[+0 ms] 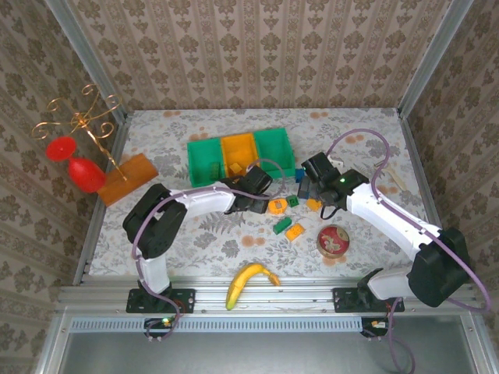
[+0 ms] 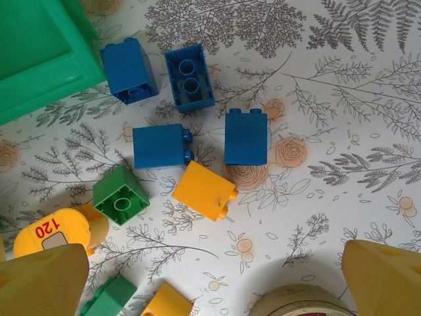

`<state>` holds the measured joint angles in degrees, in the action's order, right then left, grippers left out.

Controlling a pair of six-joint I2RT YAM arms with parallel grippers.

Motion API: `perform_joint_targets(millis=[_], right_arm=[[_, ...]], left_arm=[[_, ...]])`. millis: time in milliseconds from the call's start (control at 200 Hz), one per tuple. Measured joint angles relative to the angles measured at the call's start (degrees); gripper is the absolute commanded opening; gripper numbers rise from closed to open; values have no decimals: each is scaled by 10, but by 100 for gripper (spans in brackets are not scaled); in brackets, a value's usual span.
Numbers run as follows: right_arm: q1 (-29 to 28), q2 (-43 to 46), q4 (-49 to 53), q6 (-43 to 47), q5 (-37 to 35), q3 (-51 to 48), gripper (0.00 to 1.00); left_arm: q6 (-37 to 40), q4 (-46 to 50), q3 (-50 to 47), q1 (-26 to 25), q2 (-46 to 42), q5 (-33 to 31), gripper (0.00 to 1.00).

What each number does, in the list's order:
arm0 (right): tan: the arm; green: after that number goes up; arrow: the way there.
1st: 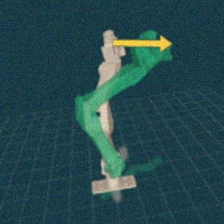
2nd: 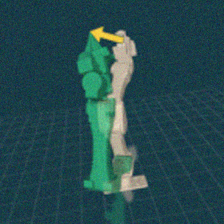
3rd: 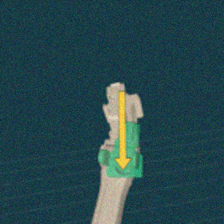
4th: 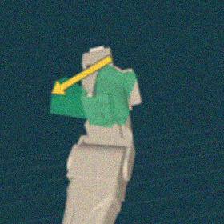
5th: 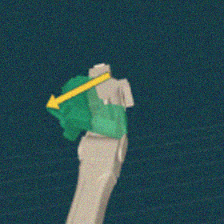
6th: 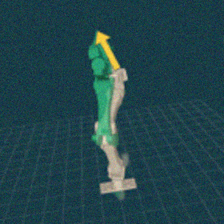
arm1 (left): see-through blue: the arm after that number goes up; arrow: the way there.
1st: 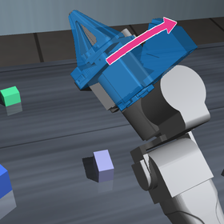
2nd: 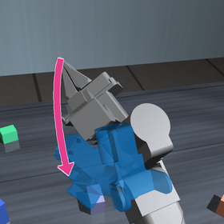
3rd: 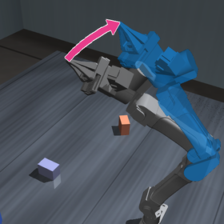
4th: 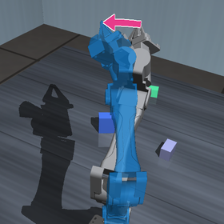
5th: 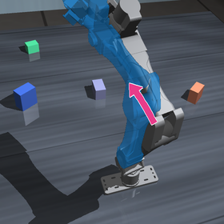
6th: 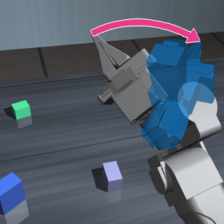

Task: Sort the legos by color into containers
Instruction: Pick up the lego from the center of the table.

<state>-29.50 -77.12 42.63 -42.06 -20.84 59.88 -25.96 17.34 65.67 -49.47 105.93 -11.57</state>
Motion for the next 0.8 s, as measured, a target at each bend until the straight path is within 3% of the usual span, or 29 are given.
perform_joint_targets(millis=[175,435,800], right_arm=[[0,0,0,0,0,-2,100],[0,0,-1,-2,0,-2,100],[0,0,-2,-2,0,-2,100]], left_arm=[[0,0,0,-11,0,2,63],[0,11,6,-15,0,-20,69],[3,27,23,-3,14,-37,64]])
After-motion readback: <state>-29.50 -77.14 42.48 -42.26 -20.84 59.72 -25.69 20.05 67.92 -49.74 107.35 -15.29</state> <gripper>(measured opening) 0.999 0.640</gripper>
